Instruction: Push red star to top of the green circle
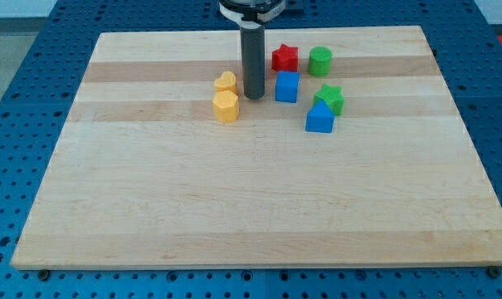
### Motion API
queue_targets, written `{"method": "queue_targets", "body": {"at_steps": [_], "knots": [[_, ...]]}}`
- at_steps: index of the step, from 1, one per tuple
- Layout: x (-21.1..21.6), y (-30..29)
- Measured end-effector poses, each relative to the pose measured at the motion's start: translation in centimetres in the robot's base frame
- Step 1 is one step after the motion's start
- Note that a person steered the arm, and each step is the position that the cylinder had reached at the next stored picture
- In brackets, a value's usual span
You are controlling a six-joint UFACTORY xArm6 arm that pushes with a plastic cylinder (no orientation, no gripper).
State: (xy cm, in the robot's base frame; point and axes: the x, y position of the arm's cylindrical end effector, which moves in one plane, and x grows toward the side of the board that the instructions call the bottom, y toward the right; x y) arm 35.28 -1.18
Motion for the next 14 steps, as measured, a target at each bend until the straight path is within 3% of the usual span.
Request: {"method": "queue_targets", "body": {"at_steps": [3,5,8,11,14], "knots": [[0.0,7.9],[-1.3,5.5],[-6.5,5.3],[-5.9,0.5],[-10.2,2.3]]}}
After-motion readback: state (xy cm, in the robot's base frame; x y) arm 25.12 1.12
